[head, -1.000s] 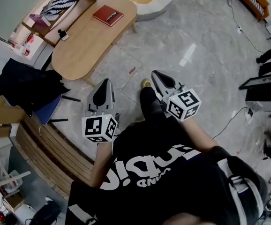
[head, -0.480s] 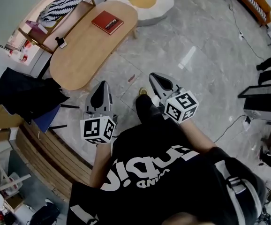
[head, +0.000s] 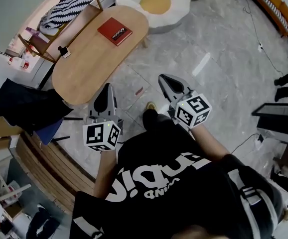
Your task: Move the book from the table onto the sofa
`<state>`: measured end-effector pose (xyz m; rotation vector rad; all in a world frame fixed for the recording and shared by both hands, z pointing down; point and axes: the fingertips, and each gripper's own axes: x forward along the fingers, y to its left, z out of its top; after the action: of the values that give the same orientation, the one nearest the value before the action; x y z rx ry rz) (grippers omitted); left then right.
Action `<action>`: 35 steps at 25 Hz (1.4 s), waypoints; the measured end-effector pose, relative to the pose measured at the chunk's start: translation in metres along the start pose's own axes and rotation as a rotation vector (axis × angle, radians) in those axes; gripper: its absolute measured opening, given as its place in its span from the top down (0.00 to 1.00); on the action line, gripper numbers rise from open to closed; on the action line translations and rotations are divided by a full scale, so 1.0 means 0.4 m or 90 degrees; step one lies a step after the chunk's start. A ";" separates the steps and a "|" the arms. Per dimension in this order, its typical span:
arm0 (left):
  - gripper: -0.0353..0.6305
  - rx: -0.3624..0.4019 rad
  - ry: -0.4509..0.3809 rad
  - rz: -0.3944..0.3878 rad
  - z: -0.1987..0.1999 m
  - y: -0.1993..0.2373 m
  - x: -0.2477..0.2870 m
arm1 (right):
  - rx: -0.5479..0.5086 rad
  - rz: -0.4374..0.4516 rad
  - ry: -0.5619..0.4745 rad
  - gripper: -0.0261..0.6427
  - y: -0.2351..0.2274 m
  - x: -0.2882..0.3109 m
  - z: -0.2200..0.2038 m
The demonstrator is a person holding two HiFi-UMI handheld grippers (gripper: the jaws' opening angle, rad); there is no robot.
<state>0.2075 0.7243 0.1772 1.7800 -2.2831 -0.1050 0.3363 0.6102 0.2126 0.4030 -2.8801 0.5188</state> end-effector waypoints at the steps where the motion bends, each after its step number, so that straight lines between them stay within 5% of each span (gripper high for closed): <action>1: 0.93 -0.001 -0.002 0.005 0.005 0.004 0.020 | -0.001 0.005 0.002 0.96 -0.014 0.015 0.008; 17: 0.93 0.000 -0.021 0.089 0.049 0.027 0.216 | -0.011 0.078 0.014 0.96 -0.207 0.171 0.110; 35: 0.93 0.001 -0.019 0.076 0.044 0.145 0.408 | -0.010 0.057 0.013 0.96 -0.315 0.350 0.139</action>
<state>0.1116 0.5803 0.1961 1.6487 -2.4039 -0.1096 0.2339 0.4439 0.2329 0.2652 -2.8904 0.5112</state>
